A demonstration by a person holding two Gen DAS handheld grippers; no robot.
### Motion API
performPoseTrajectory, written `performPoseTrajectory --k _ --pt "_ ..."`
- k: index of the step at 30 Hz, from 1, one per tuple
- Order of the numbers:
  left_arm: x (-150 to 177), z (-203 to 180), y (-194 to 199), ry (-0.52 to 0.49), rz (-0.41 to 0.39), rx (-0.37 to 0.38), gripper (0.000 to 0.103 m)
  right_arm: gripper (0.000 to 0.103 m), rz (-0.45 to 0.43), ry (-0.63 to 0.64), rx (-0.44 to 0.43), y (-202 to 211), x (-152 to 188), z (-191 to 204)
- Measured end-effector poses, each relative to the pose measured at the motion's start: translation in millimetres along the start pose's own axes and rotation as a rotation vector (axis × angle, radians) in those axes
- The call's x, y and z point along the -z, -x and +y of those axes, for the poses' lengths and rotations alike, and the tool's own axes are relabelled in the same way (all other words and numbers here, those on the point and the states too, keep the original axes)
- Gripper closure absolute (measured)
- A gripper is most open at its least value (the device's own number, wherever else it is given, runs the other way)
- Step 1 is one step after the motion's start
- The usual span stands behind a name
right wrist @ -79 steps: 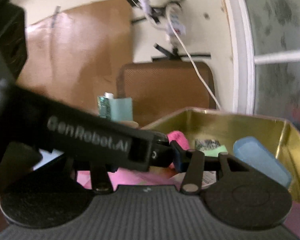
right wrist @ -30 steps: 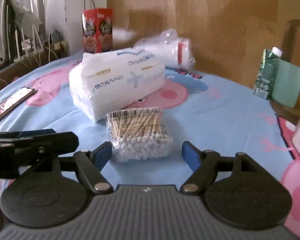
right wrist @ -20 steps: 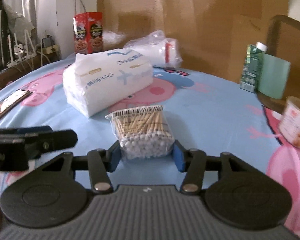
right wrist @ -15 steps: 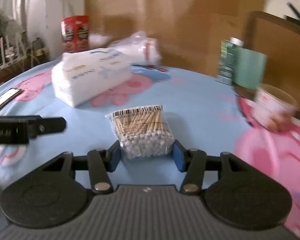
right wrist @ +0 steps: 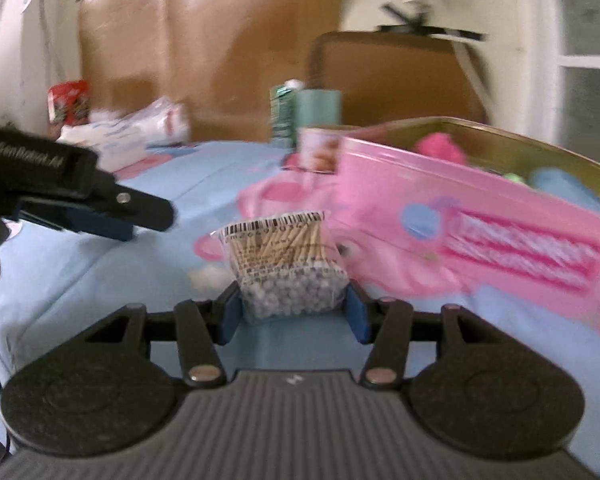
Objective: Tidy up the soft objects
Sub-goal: 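Lift the cotton swab pack with both grippers and lower it into the tin, then open both grippers and withdraw them from the pink tin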
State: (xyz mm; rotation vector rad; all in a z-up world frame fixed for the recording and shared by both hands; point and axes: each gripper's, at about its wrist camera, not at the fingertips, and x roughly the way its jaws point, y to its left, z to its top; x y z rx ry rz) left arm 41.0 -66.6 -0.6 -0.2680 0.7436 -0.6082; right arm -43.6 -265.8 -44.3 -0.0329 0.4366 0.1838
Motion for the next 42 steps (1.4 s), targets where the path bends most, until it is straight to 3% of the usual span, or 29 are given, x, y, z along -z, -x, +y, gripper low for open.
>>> performPoseTrajectory --k 1,5,10,13,15,23,29,33,35,37,42 --pt "1 -8 -6 -0.011 0.027 0.028 0.037 0.046 -0.014 -0.018 0.011 6 5 -3" --pt "7 -36 -22 -0.076 0.073 0.056 0.038 0.034 -0.049 -0.021 0.024 17 18 -7" --pt "6 -53 -33 -0.093 0.110 0.082 0.047 0.032 -0.077 -0.011 0.012 13 21 -9" --pt "6 -65 -40 -0.128 0.119 0.077 0.052 0.049 -0.096 -0.007 0.008 21 26 -9" --pt "2 -69 -40 -0.121 0.122 0.095 0.056 0.053 -0.108 -0.011 0.016 26 27 -12" --pt "-33 -122 -31 -0.274 -0.008 0.157 0.056 0.054 -0.301 -0.051 0.113 46 1 -33" --pt "-64 -155 -70 -0.329 -0.017 0.142 0.050 0.054 -0.290 -0.055 0.265 16 -38 -73" --pt "-69 -157 -92 -0.310 -0.036 0.066 0.046 0.050 -0.127 -0.114 0.367 -31 -63 -124" --pt "-70 -151 -95 -0.274 -0.039 0.074 0.046 0.030 -0.102 -0.145 0.393 -42 -65 -137" --pt "-70 -146 -96 -0.267 -0.047 0.066 0.043 0.023 -0.125 -0.139 0.413 -42 -61 -138" --pt "-68 -139 -92 -0.251 -0.052 0.053 0.041 0.024 -0.200 -0.171 0.408 -22 -45 -129"
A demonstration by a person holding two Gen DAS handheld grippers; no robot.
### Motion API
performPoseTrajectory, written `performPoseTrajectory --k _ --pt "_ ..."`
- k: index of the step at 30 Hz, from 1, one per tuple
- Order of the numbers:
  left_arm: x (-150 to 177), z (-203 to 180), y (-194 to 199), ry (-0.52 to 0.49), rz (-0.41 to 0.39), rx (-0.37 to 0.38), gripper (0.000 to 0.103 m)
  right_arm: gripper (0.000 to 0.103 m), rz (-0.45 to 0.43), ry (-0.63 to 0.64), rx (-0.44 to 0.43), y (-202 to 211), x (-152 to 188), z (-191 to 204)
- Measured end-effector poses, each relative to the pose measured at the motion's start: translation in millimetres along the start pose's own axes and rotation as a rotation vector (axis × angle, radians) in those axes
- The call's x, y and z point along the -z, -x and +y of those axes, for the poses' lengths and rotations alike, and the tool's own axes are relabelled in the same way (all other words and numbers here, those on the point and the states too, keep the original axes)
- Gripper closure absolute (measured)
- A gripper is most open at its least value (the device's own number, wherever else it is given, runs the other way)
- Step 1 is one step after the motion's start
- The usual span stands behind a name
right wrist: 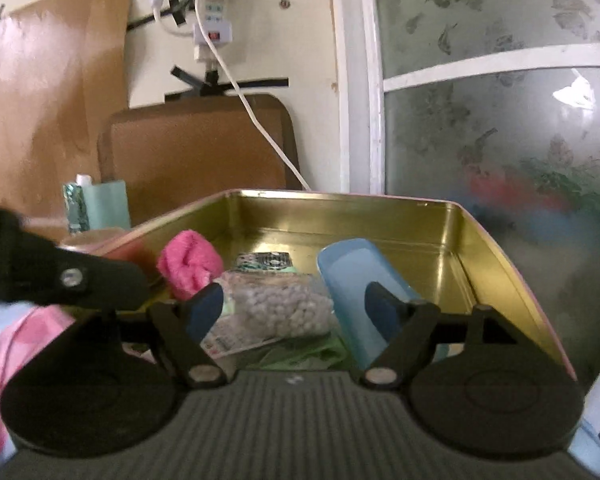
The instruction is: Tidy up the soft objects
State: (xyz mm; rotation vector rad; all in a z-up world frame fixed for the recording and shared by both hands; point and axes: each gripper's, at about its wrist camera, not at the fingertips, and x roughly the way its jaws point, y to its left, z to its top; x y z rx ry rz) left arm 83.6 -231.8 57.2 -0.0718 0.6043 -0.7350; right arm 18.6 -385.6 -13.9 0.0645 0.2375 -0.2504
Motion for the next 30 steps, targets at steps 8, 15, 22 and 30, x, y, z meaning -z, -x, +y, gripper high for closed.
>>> performPoseTrajectory --k 8,15,22,30 --pt "13 15 38 0.008 -0.055 -0.030 0.035 0.082 0.129 0.016 -0.168 1 -20 -1" --pt "19 33 49 0.044 -0.045 -0.071 0.035 0.077 0.307 0.052 -0.106 -64 -41 2" --pt "28 51 61 0.053 -0.025 -0.155 0.035 0.061 0.196 -0.009 -0.124 -31 -43 6" --pt "49 87 75 0.074 0.012 -0.293 0.033 0.056 0.028 -0.020 -0.273 34 -35 58"
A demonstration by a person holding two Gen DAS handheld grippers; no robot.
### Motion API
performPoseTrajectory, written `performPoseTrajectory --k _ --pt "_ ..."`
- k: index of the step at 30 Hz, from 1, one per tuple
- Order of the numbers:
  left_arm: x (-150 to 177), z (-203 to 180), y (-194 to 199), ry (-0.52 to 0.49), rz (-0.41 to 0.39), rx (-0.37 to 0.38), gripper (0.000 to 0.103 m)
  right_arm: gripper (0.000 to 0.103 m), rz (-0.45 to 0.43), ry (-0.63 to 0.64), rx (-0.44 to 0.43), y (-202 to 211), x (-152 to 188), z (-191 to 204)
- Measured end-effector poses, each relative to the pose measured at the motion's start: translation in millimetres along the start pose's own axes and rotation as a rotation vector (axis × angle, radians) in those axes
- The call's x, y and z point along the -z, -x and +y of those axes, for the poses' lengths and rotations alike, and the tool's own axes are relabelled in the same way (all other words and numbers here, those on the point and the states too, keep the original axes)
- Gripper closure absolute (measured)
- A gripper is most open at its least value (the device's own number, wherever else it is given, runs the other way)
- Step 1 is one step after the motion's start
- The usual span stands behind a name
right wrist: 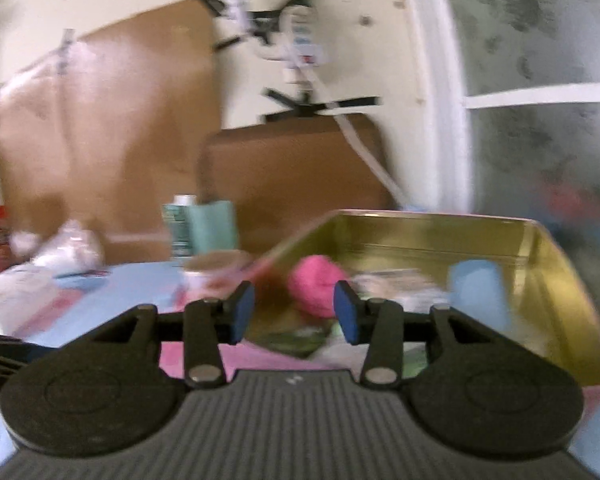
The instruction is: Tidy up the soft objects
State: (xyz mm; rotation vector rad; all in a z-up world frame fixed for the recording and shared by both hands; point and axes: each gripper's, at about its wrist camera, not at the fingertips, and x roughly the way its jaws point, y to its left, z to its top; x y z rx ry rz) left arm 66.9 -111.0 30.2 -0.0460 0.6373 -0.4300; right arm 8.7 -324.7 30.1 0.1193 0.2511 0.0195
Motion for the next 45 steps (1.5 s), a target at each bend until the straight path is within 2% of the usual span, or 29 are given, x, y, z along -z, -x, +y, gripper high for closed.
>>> performPoseTrajectory --k 8,17,19,21,23,26,29,34,39,42,45 --pt "19 73 17 0.088 -0.002 -0.149 0.033 0.056 0.081 0.078 -0.200 -27 0 80" --pt "45 165 49 0.171 -0.052 -0.341 0.032 0.056 0.249 0.068 -0.358 -70 12 153" --pt "52 192 58 0.225 -0.075 -0.401 0.032 0.056 0.288 0.065 -0.394 -80 13 170" --pt "57 224 72 0.337 -0.113 -0.422 0.032 0.055 0.316 0.064 -0.425 -91 13 191" --pt "62 245 84 0.412 -0.153 -0.472 0.032 0.049 0.336 0.063 -0.457 -102 13 212" --pt "73 264 98 0.532 -0.224 -0.408 0.032 0.045 0.358 0.075 -0.502 -117 12 244" --pt "76 265 102 0.556 -0.247 -0.402 0.032 0.037 0.370 0.074 -0.554 -129 10 271" --pt "81 268 104 0.569 -0.259 -0.378 0.030 0.037 0.330 0.125 -0.586 -133 10 303" --pt "80 267 101 0.546 -0.264 -0.366 0.026 0.037 0.328 0.101 -0.551 -132 17 291" --pt "78 264 98 0.525 -0.253 -0.376 0.025 0.036 0.305 0.111 -0.478 -125 22 267" --pt "71 252 89 0.450 -0.206 -0.384 0.020 0.035 0.321 0.099 -0.385 -119 28 232"
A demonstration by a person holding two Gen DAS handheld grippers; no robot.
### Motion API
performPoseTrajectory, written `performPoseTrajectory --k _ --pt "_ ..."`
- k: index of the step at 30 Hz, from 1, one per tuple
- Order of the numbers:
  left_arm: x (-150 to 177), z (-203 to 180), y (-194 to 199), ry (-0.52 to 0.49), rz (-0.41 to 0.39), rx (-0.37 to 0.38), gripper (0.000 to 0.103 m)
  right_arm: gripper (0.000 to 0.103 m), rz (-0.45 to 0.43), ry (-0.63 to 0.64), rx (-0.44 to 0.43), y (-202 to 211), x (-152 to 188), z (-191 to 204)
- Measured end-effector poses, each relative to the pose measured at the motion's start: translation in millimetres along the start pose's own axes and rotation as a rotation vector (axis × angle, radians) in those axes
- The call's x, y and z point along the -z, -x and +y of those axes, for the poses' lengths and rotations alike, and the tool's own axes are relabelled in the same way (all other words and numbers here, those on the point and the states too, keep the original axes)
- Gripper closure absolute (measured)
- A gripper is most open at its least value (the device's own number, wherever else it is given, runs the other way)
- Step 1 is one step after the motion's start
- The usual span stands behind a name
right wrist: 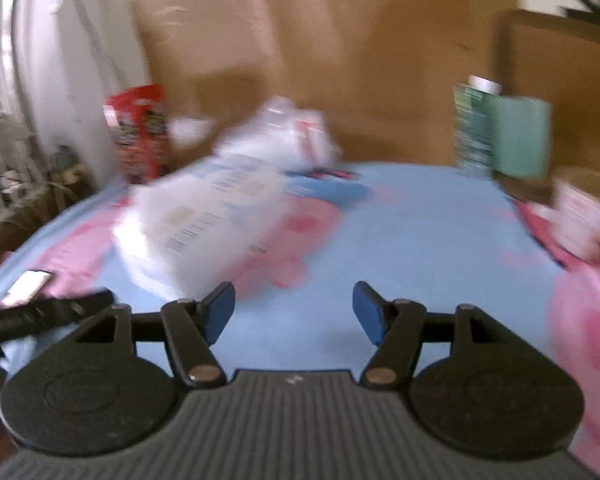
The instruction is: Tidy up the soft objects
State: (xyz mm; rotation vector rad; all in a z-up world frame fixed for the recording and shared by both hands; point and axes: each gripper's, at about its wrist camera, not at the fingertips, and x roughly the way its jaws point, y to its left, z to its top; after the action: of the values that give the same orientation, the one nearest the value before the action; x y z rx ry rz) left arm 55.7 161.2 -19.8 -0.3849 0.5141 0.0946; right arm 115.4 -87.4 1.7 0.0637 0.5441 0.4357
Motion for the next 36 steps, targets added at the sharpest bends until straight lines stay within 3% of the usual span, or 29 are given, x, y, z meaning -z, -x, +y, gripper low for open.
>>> performPoseTrajectory --k 4,8,12,19,24,30,36 --pt "6 -33 -4 -0.159 0.031 -0.042 0.020 0.035 0.023 -0.076 0.082 31 20 -43" --pt "18 -60 -1 -0.188 0.069 -0.012 0.020 0.030 0.005 -0.153 0.120 71 42 -74" --pt "33 -107 15 -0.296 0.084 0.067 0.019 0.029 -0.027 -0.206 0.156 113 60 -89" --pt "57 -195 52 -0.474 0.078 0.208 0.003 0.022 -0.103 -0.434 0.226 186 92 -124" --pt "75 -241 79 -0.554 0.078 0.278 0.000 0.011 -0.189 -0.515 0.268 234 106 -129" --pt "85 -263 104 -0.610 0.079 0.289 0.000 0.000 -0.264 -0.531 0.323 270 111 -120" --pt "76 -265 115 -0.622 0.062 0.264 0.000 0.000 -0.282 -0.532 0.314 278 107 -116"
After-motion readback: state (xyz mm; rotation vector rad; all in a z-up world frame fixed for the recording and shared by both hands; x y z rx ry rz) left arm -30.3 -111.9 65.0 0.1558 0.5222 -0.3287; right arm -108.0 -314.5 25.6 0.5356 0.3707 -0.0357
